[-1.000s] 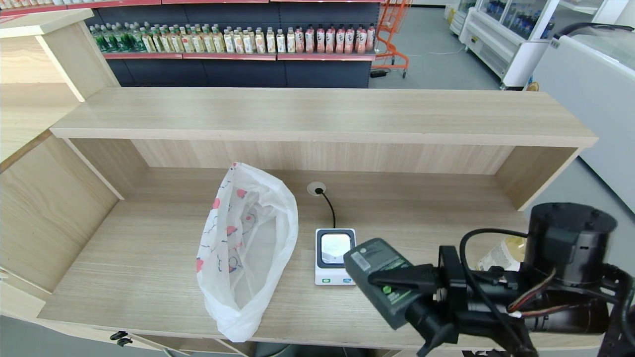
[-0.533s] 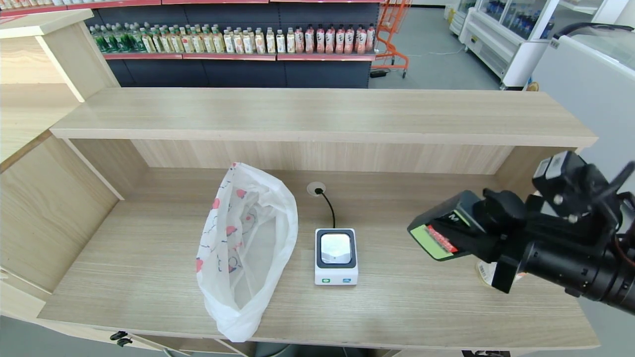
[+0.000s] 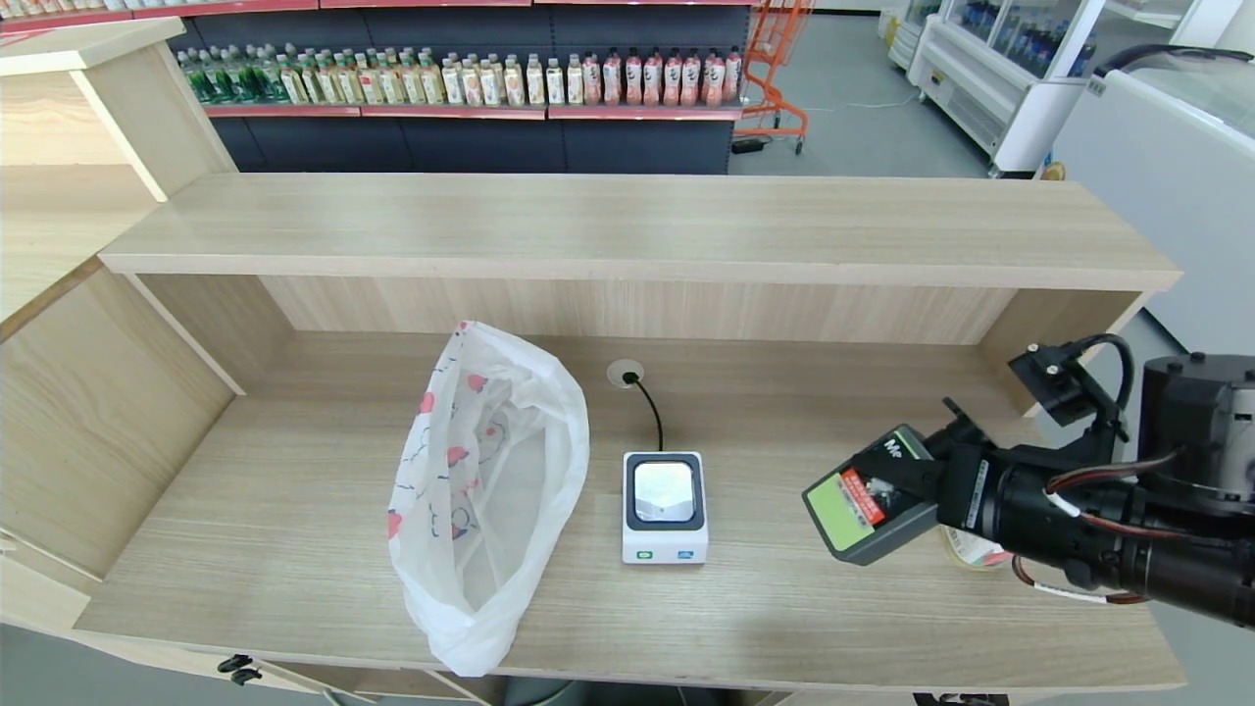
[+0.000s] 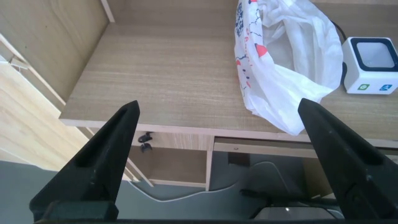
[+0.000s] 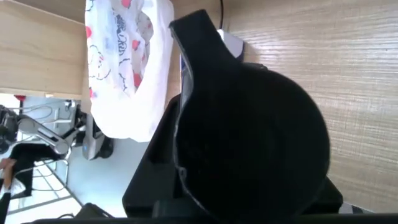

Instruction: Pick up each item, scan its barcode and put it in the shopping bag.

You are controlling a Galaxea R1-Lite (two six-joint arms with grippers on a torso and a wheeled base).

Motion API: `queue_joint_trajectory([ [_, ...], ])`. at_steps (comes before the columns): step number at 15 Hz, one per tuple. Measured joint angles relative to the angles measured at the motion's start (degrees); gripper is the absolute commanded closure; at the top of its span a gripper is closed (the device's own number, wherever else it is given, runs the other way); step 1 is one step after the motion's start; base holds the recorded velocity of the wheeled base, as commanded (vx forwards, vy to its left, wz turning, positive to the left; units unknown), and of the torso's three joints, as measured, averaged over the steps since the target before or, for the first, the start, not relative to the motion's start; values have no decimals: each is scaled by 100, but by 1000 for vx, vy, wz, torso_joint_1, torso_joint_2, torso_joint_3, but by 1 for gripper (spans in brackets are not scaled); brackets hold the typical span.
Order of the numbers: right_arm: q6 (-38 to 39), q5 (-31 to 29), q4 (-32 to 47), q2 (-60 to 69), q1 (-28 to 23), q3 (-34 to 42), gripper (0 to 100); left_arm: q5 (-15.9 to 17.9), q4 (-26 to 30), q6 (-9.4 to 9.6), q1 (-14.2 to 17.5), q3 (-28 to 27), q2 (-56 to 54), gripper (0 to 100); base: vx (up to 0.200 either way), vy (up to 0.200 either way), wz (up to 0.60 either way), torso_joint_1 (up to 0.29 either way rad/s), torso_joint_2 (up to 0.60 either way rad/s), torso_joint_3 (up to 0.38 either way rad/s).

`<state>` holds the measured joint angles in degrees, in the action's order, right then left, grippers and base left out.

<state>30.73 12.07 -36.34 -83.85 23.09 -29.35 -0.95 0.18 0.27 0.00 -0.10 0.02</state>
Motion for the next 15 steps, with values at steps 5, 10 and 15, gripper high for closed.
queue_joint_trajectory([
  [5,16,126,9,-276,-11,-190,100,0,0,-2,0,0,0,0,0,40,0,0,0,2],
  [10,219,224,38,-352,12,-394,100,-2,-2,-56,-7,2,0,0,0,200,0,4,3,6],
  [15,71,95,11,-777,-49,-697,100,0,-5,-29,0,2,0,0,0,120,0,-3,1,2],
])
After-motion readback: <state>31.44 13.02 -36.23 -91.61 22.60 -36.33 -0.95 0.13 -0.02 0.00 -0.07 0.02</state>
